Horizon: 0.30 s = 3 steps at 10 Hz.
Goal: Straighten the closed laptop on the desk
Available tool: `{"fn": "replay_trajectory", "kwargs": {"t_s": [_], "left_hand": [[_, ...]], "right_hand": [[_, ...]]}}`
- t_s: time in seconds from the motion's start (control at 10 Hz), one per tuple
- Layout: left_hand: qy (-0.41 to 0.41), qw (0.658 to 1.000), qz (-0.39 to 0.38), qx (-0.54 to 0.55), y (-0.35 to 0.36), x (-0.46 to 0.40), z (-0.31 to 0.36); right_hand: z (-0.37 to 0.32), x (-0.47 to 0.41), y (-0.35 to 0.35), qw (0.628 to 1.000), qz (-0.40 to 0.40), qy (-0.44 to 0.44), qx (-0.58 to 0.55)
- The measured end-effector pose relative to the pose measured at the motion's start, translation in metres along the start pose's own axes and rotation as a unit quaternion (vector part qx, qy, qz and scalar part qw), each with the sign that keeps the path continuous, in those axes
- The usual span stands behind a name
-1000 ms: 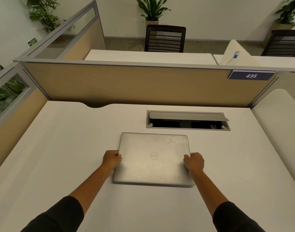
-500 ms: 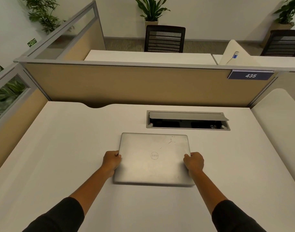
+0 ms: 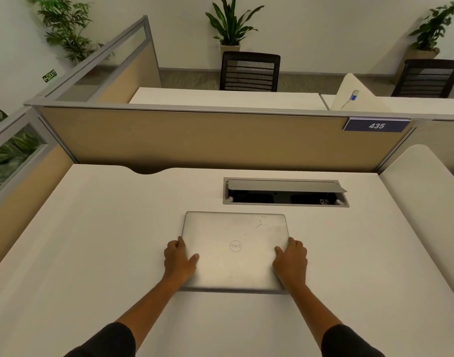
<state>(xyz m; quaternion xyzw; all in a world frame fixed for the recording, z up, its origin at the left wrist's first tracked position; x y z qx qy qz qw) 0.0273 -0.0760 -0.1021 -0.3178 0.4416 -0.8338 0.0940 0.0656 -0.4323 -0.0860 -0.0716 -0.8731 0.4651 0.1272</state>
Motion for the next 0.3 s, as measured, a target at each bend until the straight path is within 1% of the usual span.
{"fn": "replay_trajectory", "kwargs": {"t_s": [0.1,0.2,0.3], "left_hand": [[0.013,0.998,0.018,-0.061,0.008,0.008,-0.002],[0.038,0.997,0.043,-0.059,0.0,0.012,-0.003],[0.14,0.979,0.126,-0.072,-0.026,0.019,0.014]], "right_hand": [[0.0,0.008,0.001,0.997,-0.006,-0.034,0.062],[0.0,0.008,0.0,0.998,-0.021,-0.045,0.043],[-0.015,0.008,-0.008,0.991,-0.011,-0.12,0.061]]}}
Point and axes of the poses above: each hand's wrist, its own x-axis away from the middle knuckle, its own y-axis out of the palm, z = x × y, the point moved 8 cm from there along -x, towards the middle knuckle, and after that the axes turned 6 degrees about -y, right-handed, at the moved point
